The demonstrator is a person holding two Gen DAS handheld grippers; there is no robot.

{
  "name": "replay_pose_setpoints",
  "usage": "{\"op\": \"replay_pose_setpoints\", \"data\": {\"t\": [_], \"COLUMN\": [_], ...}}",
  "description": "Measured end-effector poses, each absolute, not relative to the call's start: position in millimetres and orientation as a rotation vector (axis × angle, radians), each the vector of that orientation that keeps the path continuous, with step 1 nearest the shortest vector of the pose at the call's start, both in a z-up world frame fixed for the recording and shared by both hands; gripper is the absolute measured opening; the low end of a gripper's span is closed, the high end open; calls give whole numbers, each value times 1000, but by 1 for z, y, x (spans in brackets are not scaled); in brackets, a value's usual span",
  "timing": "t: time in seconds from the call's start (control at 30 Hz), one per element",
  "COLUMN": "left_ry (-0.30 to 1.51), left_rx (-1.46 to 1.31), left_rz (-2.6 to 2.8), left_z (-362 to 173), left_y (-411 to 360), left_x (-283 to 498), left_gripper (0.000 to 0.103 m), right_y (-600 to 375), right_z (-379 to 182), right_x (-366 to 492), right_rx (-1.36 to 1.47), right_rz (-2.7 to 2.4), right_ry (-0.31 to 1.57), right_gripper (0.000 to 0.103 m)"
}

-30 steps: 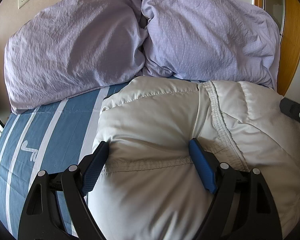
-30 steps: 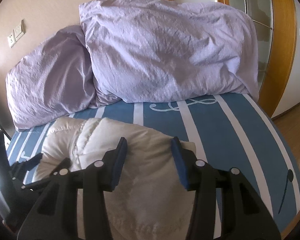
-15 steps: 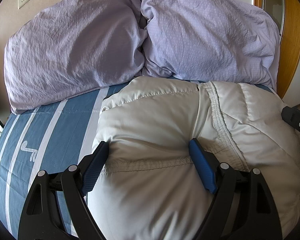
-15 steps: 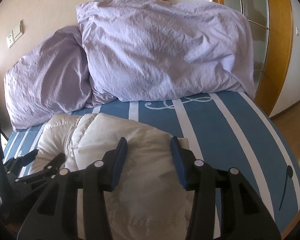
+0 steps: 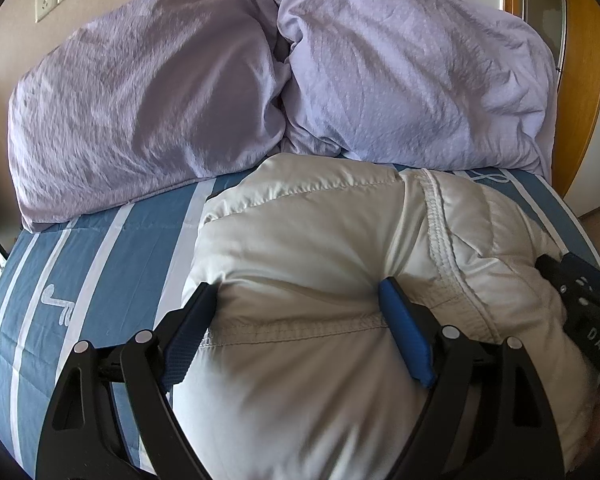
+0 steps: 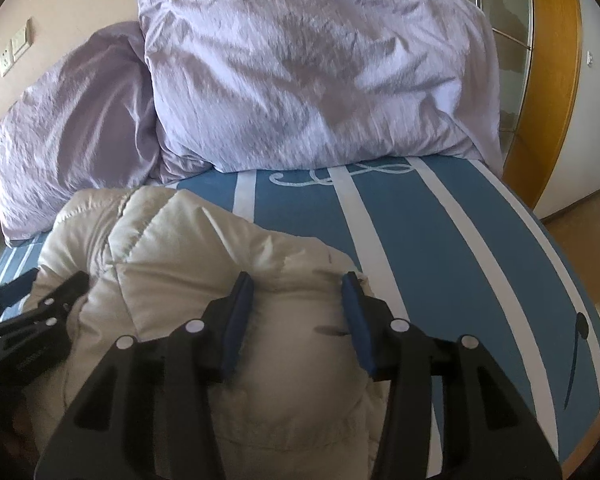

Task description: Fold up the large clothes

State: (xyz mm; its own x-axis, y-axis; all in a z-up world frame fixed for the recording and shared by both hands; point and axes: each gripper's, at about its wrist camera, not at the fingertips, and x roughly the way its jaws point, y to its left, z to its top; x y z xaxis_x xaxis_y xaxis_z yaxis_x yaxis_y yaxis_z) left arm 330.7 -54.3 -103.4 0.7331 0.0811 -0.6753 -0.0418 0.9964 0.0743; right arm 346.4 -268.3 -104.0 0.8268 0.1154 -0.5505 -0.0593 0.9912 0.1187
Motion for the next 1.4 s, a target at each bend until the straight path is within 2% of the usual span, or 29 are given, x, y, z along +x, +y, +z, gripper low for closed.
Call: {"op": "replay_pose_setpoints", "data": {"t": [1.4], "left_ry": [667], "left_rx": [64], "left_rz": [80], "left_z": [-111], "left_y": [-58], "left_x": [326], "left_gripper": [87], "right_y": [-271], "right_z": [-126], "right_x": [346], "right_rx": [142], "right_rz": [89], "right_ry": [543], "right_gripper": [50]}}
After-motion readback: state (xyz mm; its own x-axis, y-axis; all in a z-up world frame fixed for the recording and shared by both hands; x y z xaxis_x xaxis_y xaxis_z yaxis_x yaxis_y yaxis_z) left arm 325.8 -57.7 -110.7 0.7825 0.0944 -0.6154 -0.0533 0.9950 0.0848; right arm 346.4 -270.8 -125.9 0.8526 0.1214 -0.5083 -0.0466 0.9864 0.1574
